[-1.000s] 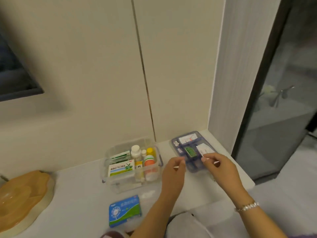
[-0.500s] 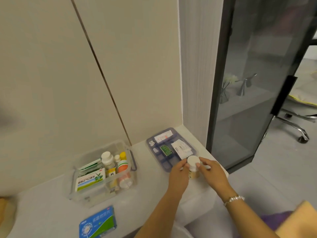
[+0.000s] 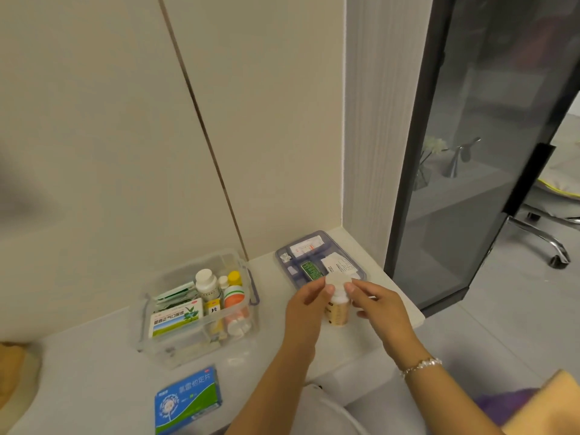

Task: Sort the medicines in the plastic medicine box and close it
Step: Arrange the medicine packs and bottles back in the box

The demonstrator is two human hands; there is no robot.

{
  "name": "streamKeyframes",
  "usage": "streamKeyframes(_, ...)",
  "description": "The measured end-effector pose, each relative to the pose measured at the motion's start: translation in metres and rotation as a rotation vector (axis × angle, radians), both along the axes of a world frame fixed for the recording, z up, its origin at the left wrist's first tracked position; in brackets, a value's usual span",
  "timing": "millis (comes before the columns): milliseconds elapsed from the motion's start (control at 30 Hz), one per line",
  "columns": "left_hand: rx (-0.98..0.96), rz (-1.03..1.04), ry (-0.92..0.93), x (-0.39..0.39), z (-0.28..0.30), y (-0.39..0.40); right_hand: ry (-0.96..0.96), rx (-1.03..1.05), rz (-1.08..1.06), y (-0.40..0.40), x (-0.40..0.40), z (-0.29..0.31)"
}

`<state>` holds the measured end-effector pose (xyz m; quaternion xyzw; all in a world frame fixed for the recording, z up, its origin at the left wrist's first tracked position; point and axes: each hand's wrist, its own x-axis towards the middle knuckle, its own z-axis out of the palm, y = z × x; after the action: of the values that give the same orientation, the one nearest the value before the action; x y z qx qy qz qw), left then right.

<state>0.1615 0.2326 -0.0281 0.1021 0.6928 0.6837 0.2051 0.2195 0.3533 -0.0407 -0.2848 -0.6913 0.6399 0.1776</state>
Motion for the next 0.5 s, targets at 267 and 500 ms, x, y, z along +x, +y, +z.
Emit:
streamKeyframes(267,0.053,0.026,0.024,-0.032,0.045,-0.075,0.078,-0.088,0.192,-0.067,-0.038,0.045)
streamKeyframes(500,0.018,0.109,0.073,-0.071,0.062,-0.134,0.117,-0.113,0.348,-0.122,-0.086,0.058)
